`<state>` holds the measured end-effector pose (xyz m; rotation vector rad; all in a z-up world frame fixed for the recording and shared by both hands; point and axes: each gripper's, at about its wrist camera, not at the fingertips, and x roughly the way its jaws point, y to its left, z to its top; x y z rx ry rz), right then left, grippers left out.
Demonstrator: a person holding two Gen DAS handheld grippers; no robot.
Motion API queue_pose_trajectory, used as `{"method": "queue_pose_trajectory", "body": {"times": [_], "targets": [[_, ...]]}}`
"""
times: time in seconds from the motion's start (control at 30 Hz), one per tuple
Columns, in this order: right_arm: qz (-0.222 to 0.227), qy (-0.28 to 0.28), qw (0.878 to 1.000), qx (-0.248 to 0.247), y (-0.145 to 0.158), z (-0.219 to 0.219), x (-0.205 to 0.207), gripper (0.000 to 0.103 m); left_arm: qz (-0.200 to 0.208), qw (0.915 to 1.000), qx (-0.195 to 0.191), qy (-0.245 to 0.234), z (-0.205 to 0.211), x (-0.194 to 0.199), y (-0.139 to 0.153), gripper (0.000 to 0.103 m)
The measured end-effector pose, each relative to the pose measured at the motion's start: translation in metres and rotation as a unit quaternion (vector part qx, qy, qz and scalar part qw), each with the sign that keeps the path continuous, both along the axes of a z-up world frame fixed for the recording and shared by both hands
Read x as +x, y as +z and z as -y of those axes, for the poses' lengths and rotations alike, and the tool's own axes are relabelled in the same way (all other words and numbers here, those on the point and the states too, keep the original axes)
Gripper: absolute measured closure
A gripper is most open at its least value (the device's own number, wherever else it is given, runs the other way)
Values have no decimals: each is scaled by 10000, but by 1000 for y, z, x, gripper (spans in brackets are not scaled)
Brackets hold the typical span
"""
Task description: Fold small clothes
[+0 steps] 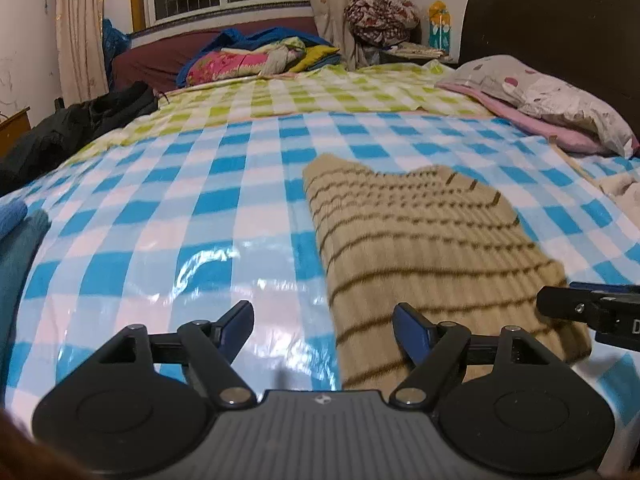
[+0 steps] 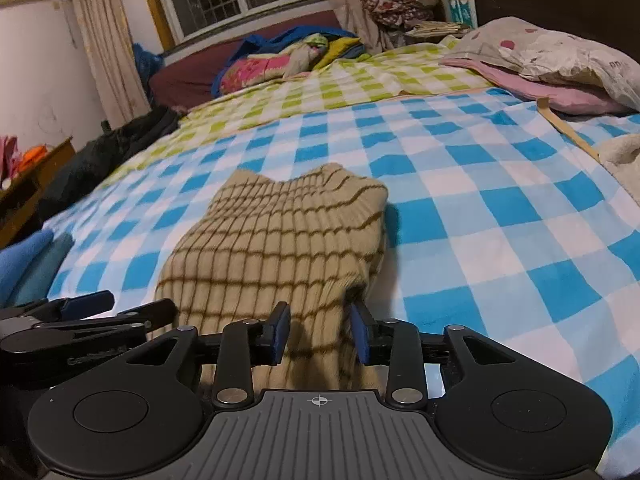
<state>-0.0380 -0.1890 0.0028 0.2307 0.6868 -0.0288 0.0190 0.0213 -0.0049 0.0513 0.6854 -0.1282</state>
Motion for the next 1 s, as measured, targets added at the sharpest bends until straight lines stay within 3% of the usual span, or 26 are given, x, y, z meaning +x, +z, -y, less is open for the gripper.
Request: {"method": "queue_pose_trajectory", "body": {"times": [0.27, 1.0], "targets": [[-51, 119, 9987, -495, -1, -23, -17, 64, -56, 10000, 31, 33, -6, -21, -8, 11], [-43, 103, 9968, -788, -5, -46, -41, 55, -232, 9997, -65, -84, -3, -46, -11, 3]]}}
